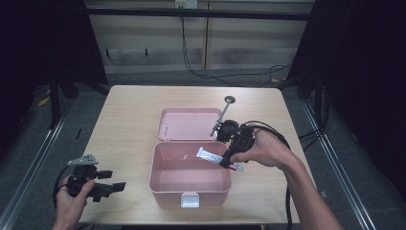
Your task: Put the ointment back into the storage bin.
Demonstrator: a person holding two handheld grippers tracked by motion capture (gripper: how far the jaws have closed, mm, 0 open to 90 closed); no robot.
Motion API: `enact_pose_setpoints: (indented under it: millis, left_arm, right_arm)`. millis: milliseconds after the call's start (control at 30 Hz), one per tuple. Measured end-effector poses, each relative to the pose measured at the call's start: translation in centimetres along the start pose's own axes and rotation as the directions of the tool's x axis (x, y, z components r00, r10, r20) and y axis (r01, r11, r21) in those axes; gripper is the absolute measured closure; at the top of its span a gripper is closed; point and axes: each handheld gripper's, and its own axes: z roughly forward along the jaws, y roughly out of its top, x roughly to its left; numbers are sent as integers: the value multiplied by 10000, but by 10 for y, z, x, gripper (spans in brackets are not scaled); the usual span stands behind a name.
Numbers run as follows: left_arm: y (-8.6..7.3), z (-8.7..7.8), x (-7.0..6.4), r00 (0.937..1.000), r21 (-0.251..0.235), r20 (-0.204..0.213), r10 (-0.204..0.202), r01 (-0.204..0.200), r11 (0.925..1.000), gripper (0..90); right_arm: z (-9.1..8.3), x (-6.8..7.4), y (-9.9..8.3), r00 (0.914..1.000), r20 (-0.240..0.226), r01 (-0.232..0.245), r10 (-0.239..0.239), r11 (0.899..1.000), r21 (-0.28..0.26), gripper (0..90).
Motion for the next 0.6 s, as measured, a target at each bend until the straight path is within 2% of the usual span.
enact_pose_setpoints:
  millis: [433, 600]
  left_arm:
    - [1, -1, -1, 10000, -18, -22, 68, -68, 10000, 169]
    - [1, -1, -1, 10000, -35, 3, 97, -97, 9999, 169]
  right_arm:
    - [18, 7, 23, 9980, -186, 614, -606, 9971, 457, 719]
    - [25, 10, 31, 9949, -233, 997, -985, 9934, 572, 719]
